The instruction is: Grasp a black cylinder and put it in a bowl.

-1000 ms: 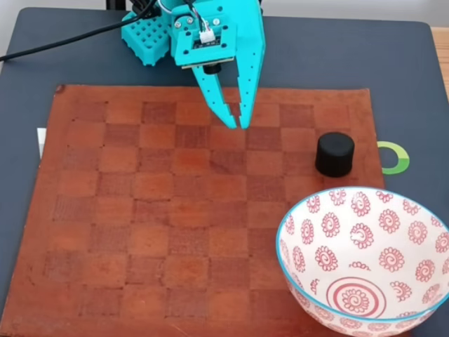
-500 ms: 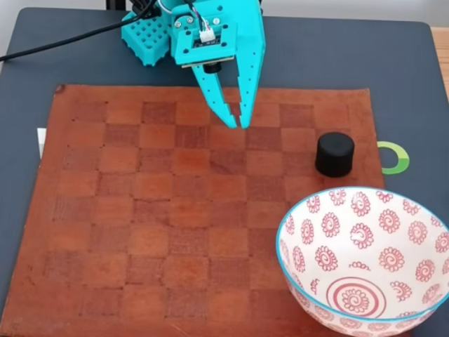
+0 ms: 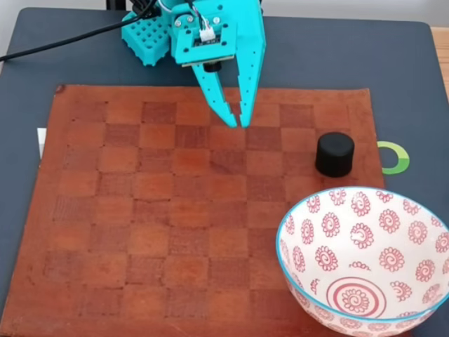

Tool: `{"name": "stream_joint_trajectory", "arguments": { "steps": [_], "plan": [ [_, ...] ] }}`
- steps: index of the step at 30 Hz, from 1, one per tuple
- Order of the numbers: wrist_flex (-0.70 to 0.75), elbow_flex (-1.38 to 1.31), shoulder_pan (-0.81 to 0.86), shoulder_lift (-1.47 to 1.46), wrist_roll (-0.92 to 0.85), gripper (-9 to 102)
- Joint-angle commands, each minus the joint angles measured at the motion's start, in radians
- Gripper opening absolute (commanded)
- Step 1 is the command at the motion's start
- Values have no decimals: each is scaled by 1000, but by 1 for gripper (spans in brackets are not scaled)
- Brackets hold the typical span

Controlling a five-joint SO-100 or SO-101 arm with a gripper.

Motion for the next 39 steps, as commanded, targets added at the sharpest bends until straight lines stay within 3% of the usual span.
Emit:
{"name": "stream_joint_trajectory", "arguments": {
  "steps": [1, 8, 16, 39],
  "plan": [
    [2, -44, -5, -5, 5, 0],
    [199, -187, -5, -5, 5, 0],
    [255, -258, -3, -55, 3, 0],
    [341, -851, -58, -992, -38, 0]
  ]
}}
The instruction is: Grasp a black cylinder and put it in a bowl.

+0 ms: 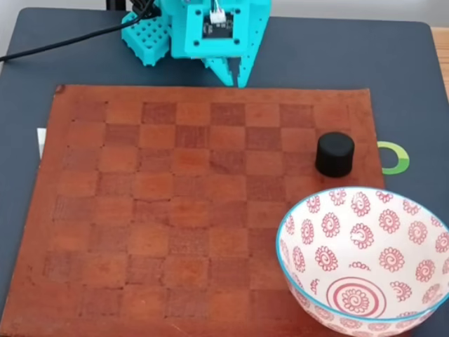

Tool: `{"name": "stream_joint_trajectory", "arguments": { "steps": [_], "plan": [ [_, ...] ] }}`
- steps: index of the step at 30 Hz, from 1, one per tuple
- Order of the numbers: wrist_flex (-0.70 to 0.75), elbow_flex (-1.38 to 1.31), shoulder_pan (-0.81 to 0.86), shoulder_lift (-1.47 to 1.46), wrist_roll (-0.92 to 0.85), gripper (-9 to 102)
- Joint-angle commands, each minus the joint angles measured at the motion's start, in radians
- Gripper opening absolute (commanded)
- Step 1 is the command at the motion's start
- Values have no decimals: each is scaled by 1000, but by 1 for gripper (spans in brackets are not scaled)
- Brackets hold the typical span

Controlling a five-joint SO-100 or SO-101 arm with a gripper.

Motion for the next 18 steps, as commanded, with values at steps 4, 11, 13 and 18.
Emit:
{"name": "stream_joint_trajectory", "arguments": {
  "steps": [4, 11, 13, 18],
  "plan": [
    [12, -172, -57, -163, -5, 0],
    [106, -325, -150, -307, 14, 0],
    [109, -367, -175, -334, 14, 0],
    [107, -443, -262, -379, 60, 7]
  ]
}}
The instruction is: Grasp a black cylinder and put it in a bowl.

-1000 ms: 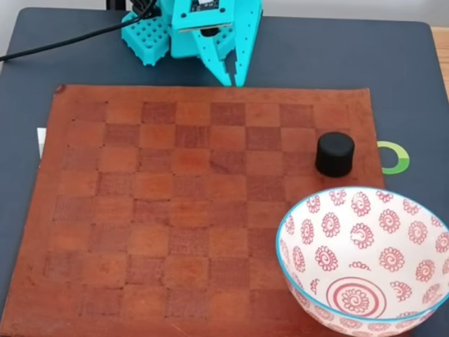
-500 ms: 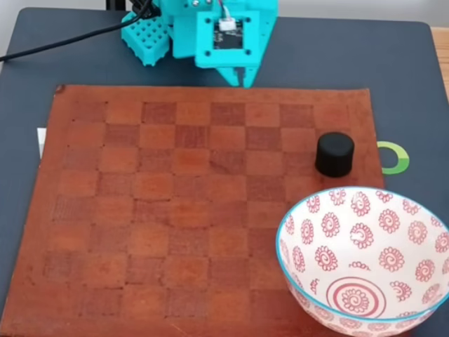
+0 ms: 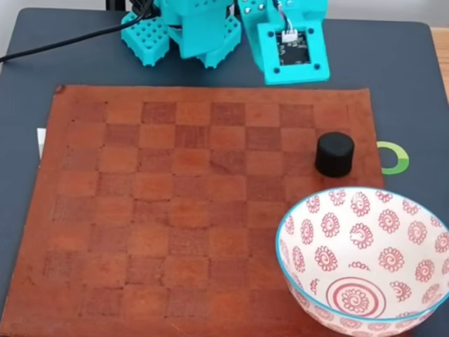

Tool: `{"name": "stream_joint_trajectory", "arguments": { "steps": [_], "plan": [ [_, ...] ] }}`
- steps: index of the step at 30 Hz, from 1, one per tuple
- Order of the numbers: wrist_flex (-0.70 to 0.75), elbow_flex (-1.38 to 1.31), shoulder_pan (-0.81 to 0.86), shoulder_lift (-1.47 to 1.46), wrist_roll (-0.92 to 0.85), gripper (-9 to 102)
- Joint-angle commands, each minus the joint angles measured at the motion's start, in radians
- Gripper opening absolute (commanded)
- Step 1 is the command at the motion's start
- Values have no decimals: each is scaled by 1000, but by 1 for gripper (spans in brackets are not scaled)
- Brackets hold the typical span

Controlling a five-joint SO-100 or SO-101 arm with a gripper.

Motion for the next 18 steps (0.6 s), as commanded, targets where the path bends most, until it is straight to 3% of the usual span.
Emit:
{"name": "stream_joint_trajectory", "arguments": {
  "steps": [1, 18],
  "plan": [
    [2, -77, -64, -12, 51, 9],
    [-12, -382, -215, -382, 135, 28]
  ]
}}
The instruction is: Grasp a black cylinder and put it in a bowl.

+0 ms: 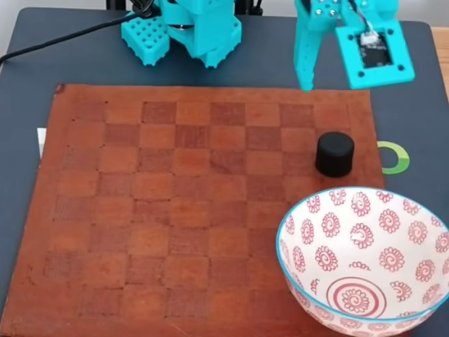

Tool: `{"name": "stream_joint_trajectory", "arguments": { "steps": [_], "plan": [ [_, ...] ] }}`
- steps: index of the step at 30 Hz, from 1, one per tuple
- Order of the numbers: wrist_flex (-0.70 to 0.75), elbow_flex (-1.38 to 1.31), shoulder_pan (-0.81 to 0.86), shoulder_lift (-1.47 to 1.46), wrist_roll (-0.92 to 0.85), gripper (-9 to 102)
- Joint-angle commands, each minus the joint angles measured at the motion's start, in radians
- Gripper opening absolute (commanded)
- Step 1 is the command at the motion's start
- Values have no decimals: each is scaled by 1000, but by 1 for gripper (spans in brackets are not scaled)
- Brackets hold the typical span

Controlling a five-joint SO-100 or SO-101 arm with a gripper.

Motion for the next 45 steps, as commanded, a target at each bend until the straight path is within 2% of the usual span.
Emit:
{"name": "stream_joint_trajectory", "arguments": {
  "steps": [1, 8, 13, 24, 32, 39, 45],
  "plan": [
    [-8, -101, 2, -54, -3, 29],
    [-112, -161, -20, -192, -8, 36],
    [-167, -146, -25, -230, -8, 37],
    [-164, -114, -25, -334, -12, 37],
    [-166, -51, 20, -336, -83, 36],
    [-166, -9, 37, -334, -87, 27],
    [-166, -6, 28, -334, -81, 26]
  ]
}}
